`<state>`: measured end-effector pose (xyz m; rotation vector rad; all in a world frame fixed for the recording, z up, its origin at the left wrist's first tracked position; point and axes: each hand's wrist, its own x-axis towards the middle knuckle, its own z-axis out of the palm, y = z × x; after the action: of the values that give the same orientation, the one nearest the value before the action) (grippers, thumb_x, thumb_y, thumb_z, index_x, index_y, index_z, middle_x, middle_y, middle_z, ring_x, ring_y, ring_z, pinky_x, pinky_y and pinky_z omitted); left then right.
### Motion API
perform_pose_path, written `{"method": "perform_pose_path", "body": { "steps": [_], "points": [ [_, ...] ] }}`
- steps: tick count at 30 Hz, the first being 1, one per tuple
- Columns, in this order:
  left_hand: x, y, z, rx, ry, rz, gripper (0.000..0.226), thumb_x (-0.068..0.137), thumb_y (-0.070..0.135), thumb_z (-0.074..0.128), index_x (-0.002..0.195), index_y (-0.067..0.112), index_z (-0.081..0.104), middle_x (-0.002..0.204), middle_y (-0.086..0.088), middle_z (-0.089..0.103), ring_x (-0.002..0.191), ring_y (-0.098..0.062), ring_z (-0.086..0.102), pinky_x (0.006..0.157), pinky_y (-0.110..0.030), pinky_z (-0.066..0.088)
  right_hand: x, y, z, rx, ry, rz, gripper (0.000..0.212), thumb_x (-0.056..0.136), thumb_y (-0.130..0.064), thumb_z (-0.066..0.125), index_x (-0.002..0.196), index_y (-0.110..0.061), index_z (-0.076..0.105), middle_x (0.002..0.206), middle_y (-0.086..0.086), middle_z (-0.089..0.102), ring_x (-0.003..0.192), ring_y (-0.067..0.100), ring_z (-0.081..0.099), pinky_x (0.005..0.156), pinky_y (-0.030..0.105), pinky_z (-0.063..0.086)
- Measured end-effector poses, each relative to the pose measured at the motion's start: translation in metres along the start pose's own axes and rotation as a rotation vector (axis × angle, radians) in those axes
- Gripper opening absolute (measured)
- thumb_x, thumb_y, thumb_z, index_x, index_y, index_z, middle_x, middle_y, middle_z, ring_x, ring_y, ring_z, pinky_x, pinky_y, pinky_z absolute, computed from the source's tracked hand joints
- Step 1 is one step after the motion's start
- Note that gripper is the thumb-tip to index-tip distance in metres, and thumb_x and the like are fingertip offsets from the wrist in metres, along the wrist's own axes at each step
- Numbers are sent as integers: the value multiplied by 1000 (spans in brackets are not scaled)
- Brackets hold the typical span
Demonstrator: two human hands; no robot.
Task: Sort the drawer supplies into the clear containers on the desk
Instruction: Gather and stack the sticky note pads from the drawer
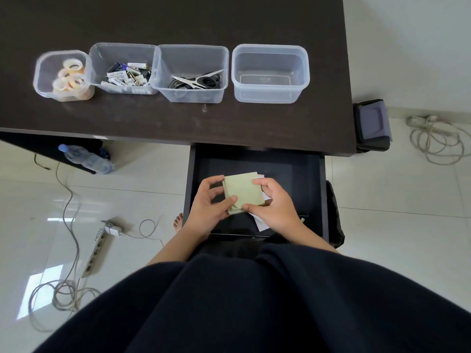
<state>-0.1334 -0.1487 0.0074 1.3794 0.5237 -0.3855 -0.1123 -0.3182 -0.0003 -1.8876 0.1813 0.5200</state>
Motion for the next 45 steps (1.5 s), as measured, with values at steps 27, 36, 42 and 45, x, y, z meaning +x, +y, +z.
{"method": "perform_pose_path", "body": {
  "steps": [27, 36, 42, 45],
  "points": [
    [12, -34, -30, 124, 39, -226, 46, 82, -14, 57, 98, 29, 62, 106, 2, 64, 75, -20, 49, 58, -32, 38, 44, 101, -2, -483, -20, 240, 36, 81, -17, 67, 116, -16, 60, 134, 2, 46, 120, 22, 49, 87, 24, 33],
    [15, -34, -29, 157, 38, -230, 46, 82, -13, 58, 99, 29, 62, 104, 6, 63, 70, -13, 49, 71, -38, 41, 44, 100, -2, -371, 101, 205, 17, 72, -4, 69, 68, -20, 64, 89, 3, 58, 79, 20, 60, 72, 23, 46],
    [16, -33, -27, 190, 9, -235, 45, 84, -11, 58, 109, 27, 59, 106, 8, 61, 73, -11, 53, 84, -45, 46, 36, 69, -5, -85, 159, 122, 16, 71, 0, 74, 76, -14, 67, 82, 0, 66, 72, 10, 58, 67, 16, 47],
    [15, -31, -26, 152, 16, -224, 51, 83, -12, 57, 110, 31, 60, 111, 3, 62, 76, -16, 54, 83, -45, 45, 28, 49, -9, -11, 235, 62, 14, 72, -4, 75, 79, -14, 69, 80, -5, 64, 74, 9, 58, 67, 12, 48]
  ]
}}
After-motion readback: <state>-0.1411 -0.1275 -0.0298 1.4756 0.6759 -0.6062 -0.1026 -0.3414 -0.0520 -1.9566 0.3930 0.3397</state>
